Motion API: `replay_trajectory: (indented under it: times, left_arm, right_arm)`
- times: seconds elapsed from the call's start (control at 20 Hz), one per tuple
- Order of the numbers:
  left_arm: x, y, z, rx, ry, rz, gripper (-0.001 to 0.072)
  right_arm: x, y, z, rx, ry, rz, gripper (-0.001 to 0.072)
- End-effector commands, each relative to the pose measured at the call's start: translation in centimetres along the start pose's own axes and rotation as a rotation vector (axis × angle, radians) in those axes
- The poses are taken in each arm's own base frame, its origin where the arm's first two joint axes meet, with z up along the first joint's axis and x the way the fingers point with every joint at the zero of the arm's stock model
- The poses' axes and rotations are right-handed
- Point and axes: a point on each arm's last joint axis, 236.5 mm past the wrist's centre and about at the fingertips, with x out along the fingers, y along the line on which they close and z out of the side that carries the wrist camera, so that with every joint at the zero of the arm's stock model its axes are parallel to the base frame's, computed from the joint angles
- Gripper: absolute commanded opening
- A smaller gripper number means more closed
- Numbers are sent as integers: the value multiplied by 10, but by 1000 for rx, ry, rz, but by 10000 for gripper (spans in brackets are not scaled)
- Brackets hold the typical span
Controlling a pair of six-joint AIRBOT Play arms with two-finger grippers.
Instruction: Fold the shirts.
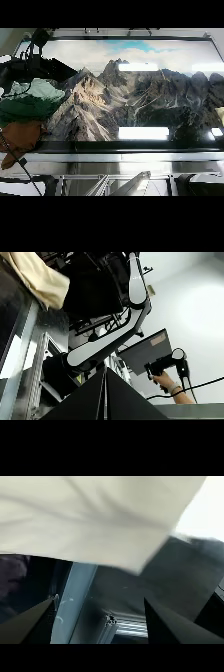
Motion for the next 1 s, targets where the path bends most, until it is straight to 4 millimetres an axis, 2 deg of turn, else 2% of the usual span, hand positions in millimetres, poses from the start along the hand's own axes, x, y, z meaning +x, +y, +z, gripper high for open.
replay_trajectory:
  times: [0.0,0.05,0.1,0.15,0.2,0.35,0.45,0.55,0.65,0.7,0.8,0.85,0.9,0.95]
  left_arm:
    - [7,2,-3,-4,19,4,21]
    - [8,3,-2,-4,15,5,20]
    - [8,4,1,-3,3,12,13]
    - [8,6,5,3,-9,24,3]
    - [5,8,12,19,-26,56,2]
    - [-4,10,36,35,-67,182,1]
    - [-5,3,36,60,-46,245,1]
    - [-1,6,18,55,-24,333,1]
    - [0,4,-15,18,-6,386,3]
    - [-2,4,-34,-7,-13,407,4]
    - [-16,21,-71,-84,-59,498,5]
    - [-24,37,-90,-132,-93,546,7]
    - [-27,50,-108,-182,-116,569,20]
    - [-28,59,-128,-236,-129,570,21]
  right_arm:
    - [5,-6,-11,46,56,-28,599]
    - [5,1,-11,50,60,-2,598]
    - [5,12,-12,58,67,41,506]
    - [4,29,-13,41,71,108,132]
    - [0,51,-15,15,73,190,12]
    - [-29,140,-25,-164,31,470,11]
    - [-45,187,-47,-298,-29,515,10]
    - [-50,228,-90,-428,-79,543,9]
    - [-40,260,-155,-581,-91,595,9]
    - [-30,269,-195,-652,-65,634,10]
    - [1,274,-282,-788,19,716,10]
    - [19,273,-317,-830,51,745,11]
    - [36,271,-345,-879,70,767,12]
    - [50,269,-365,-920,88,770,12]
